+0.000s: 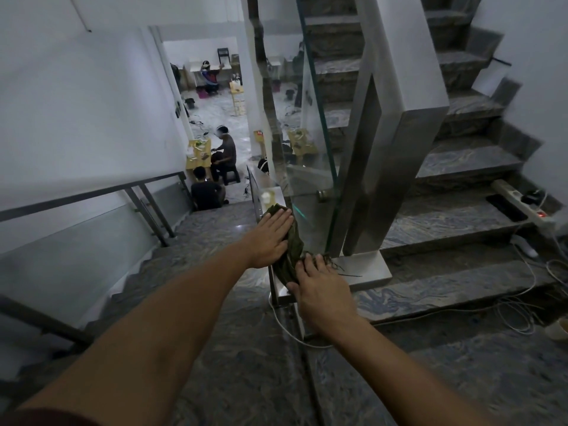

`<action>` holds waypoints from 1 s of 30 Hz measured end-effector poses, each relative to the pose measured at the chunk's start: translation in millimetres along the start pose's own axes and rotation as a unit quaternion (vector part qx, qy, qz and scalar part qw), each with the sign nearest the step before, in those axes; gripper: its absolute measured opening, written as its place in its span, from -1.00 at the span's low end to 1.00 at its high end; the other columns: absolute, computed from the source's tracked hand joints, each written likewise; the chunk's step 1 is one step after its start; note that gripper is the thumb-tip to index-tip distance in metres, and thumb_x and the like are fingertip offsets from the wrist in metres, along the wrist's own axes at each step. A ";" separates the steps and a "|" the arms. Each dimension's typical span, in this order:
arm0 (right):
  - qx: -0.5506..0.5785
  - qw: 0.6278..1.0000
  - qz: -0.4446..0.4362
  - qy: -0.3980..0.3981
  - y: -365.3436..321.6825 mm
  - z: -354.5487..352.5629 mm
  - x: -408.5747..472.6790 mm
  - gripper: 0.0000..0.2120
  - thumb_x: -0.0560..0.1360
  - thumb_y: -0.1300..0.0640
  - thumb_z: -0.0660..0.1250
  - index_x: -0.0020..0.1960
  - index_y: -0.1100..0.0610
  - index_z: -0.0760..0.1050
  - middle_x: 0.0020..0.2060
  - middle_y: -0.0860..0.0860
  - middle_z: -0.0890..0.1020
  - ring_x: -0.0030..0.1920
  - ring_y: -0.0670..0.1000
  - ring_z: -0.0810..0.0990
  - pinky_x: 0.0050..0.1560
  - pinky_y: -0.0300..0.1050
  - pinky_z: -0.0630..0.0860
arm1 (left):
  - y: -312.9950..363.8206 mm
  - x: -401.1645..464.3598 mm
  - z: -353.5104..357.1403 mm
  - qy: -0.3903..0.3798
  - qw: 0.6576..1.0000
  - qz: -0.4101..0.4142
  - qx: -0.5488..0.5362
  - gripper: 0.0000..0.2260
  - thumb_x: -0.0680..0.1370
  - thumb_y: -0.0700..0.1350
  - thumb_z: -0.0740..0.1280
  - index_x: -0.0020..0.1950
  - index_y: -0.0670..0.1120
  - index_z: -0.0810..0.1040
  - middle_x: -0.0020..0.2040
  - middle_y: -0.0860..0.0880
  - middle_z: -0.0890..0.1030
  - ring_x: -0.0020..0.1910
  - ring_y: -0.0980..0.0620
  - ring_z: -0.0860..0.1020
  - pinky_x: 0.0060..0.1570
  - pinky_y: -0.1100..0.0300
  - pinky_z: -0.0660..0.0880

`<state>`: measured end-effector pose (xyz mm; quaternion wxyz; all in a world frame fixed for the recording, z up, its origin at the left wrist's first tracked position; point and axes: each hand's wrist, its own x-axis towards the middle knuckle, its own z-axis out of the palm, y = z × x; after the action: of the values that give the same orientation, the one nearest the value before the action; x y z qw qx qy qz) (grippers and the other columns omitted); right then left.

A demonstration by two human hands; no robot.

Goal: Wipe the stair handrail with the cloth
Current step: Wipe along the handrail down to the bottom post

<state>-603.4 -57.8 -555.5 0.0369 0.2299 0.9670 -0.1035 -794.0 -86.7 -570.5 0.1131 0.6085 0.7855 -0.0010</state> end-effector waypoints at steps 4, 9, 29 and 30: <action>-0.024 1.000 -0.001 0.009 -2.9 -1.9 6.1 -0.47 0.61 -0.06 0.08 0.47 0.23 0.22 0.45 0.25 0.32 0.45 0.24 0.25 0.38 0.12 0.26 | -16.9 7.0 -0.5 0.003 1.000 0.025 0.004 -0.38 0.53 0.08 -0.15 0.55 -0.13 -0.18 0.58 -0.11 -0.18 0.55 -0.01 -0.23 0.51 0.06 -0.27; -0.012 0.987 -0.075 0.143 19.5 -12.9 18.1 -0.84 0.48 0.05 0.31 0.01 0.09 0.56 0.02 0.06 0.60 0.02 0.07 0.52 -0.07 -0.04 0.50 | -30.8 13.7 1.3 0.020 0.999 0.048 0.011 -0.40 0.56 0.09 -0.13 0.55 -0.11 -0.18 0.58 -0.10 -0.19 0.55 0.00 -0.23 0.51 0.05 -0.26; 0.064 0.995 0.000 -0.078 -6.5 -2.9 78.7 -0.38 0.61 0.07 -0.05 0.52 0.20 -0.32 0.52 0.13 -0.34 0.50 0.14 -0.39 0.45 0.25 -0.35 | -75.9 62.7 -9.6 0.027 0.998 0.053 0.004 -0.38 0.54 0.08 -0.11 0.56 -0.11 -0.14 0.59 -0.10 -0.13 0.56 0.02 -0.19 0.48 0.11 -0.29; 0.066 0.995 0.006 -0.076 -7.2 -2.7 81.2 -0.38 0.61 0.07 -0.06 0.52 0.20 -0.31 0.52 0.12 -0.33 0.50 0.14 -0.38 0.45 0.25 -0.35 | -76.4 64.8 -10.0 0.028 0.998 0.048 0.003 -0.38 0.54 0.08 -0.11 0.56 -0.11 -0.14 0.59 -0.10 -0.13 0.56 0.02 -0.19 0.48 0.11 -0.29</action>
<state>-679.2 -28.0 -561.2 0.0952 0.2288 0.9513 -0.1835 -883.9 -43.2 -582.7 0.0894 0.6453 0.7584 0.0194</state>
